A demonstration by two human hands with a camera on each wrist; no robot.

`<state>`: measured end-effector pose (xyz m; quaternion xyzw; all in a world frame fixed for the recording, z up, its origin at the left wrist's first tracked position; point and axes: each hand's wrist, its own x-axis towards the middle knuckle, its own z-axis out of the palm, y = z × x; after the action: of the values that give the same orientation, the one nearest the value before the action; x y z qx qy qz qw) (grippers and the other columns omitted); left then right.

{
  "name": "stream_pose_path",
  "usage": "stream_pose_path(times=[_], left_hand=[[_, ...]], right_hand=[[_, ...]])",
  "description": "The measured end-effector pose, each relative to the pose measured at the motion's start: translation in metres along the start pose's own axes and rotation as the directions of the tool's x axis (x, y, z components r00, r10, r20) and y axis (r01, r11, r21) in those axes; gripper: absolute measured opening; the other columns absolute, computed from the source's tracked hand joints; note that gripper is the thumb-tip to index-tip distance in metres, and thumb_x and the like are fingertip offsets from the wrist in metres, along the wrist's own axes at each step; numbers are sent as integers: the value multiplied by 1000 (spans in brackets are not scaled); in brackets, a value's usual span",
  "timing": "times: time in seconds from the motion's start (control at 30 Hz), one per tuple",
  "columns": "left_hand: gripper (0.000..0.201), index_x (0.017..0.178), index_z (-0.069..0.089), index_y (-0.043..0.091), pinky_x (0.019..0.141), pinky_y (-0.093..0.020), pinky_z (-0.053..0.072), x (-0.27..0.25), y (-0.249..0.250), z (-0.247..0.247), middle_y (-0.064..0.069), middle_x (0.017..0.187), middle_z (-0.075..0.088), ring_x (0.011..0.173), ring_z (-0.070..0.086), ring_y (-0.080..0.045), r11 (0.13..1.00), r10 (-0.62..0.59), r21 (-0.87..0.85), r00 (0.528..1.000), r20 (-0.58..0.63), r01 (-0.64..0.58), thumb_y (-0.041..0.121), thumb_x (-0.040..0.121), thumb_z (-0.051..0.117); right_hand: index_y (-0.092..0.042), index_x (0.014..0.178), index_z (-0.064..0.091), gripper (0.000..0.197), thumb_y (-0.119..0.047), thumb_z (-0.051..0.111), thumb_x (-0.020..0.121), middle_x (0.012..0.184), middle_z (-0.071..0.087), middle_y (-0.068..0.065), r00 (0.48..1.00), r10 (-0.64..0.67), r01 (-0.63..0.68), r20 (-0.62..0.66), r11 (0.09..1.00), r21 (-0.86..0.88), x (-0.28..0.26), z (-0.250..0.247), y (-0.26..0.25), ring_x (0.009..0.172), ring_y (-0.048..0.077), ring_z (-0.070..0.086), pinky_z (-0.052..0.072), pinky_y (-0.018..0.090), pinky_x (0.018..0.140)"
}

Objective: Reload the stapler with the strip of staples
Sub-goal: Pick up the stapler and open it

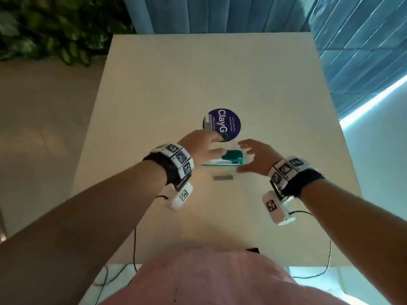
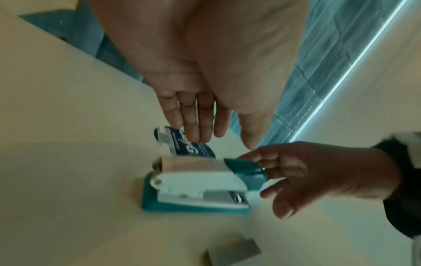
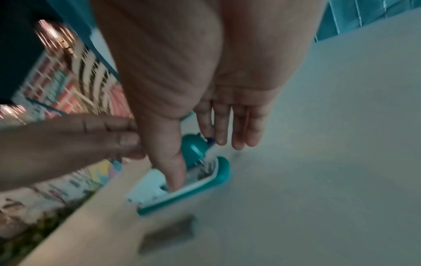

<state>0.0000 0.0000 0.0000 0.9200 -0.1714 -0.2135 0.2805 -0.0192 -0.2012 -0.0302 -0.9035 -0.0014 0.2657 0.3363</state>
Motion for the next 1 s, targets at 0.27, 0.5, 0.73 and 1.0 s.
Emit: stream_pose_path(times=[0.27, 0.5, 0.73, 1.0], left_hand=[[30, 102, 64, 12, 78, -40, 53, 14, 13, 32, -11, 99, 67, 88, 63, -30, 995, 40, 91, 992, 117, -51, 18, 73, 66], [36, 116, 59, 14, 90, -42, 49, 18, 9, 32, -11, 115, 64, 103, 59, -31, 994, 46, 98, 995, 92, -55, 18, 80, 63], [37, 108, 60, 17, 84, -26, 50, -4, -3, 12, -3, 104, 69, 93, 64, -18, 985, 67, -149, 990, -125, -86, 20, 73, 72], [27, 89, 62, 17, 80, -27, 52, -51, -57, -28, -2, 87, 70, 80, 65, -18, 988, -29, -156, 969, -247, -10, 11, 66, 74]], right_hand=[[-13, 105, 59, 47, -15, 78, 62, 106, 57, 12, 993, -6, -13, -115, 986, -168, 11, 16, -2, 95, 27, 57, 44, 30, 80], [-14, 107, 59, 48, -18, 79, 64, 108, 56, 11, 996, 8, -26, -87, 977, -211, 16, 15, -4, 98, 26, 56, 49, 36, 87], [-16, 95, 65, 35, -15, 78, 62, 100, 60, 9, 991, 11, -31, -134, 989, -145, 14, 15, -1, 87, 22, 59, 54, 40, 84], [-15, 98, 64, 36, -12, 77, 64, 102, 59, 9, 992, 0, -17, -125, 991, -135, 14, 17, 1, 87, 22, 58, 53, 38, 84]])
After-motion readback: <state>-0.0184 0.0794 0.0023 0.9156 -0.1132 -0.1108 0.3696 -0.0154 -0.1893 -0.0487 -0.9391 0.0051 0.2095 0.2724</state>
